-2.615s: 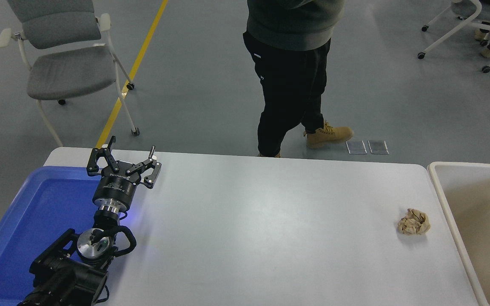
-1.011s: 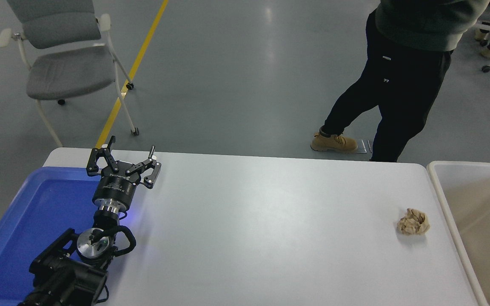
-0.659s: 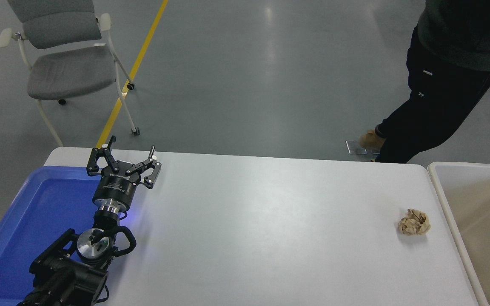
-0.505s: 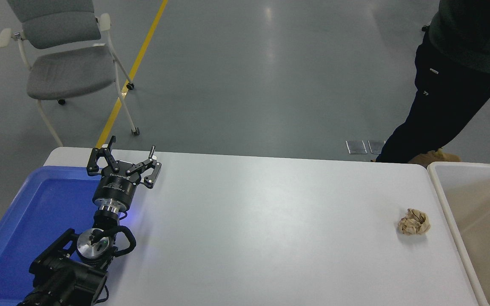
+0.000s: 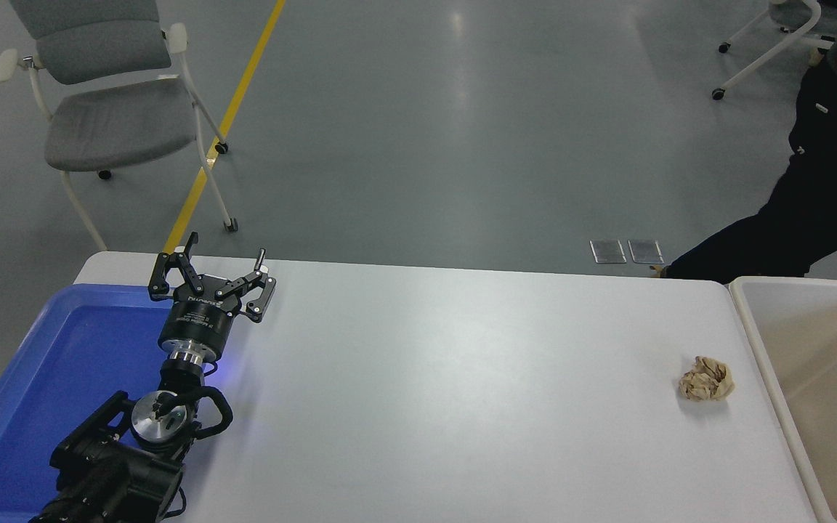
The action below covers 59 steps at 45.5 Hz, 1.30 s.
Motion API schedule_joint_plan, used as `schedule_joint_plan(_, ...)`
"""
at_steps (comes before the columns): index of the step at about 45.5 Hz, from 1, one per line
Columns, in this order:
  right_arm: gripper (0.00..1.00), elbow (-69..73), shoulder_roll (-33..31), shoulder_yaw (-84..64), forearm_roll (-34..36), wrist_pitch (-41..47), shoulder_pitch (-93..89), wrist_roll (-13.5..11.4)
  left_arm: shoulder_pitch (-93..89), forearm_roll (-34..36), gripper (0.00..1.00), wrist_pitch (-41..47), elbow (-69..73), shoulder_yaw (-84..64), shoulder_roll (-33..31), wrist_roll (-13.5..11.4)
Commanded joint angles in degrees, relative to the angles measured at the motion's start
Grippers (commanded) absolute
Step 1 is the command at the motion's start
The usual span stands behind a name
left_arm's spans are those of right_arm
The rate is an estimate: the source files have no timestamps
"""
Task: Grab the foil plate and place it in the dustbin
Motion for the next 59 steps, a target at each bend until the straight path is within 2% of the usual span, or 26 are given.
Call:
schedule_joint_plan(1,1.0,-0.2,8.5,-6.3,1.5,-0.3,8.6,-0.3,0.0,0.0,0.99,0.0,0.0,0.0,0.0,0.0)
schedule_joint_plan(19,1.0,0.3,21.0,-23.2,1.4,0.9,20.0,-0.5,0.0,0.0,0.99,0.0,0.0,0.0,0.0,0.1)
schedule_joint_plan(31,1.0,2.3,29.5,-36.0,1.3,6.4,28.4,0.1,0.0,0.0,0.99,0.0,0.0,0.0,-0.1,0.0)
schedule_joint_plan(39,1.0,8.5,36.1,-45.8,0.4,7.6,34.1,0.3,0.0,0.0,0.99,0.0,0.0,0.0,-0.1,0.0)
schedule_joint_plan(45,1.0,15.5,40.6,-48.3,0.2,9.2,38.7,0.3,0.0,0.0,0.99,0.0,0.0,0.0,0.0,0.0)
schedule_joint_plan(59,1.0,26.1,51.4,-47.7,0.7,19.7,46.3,0.3,0.0,0.0,0.99,0.0,0.0,0.0,0.0,0.0)
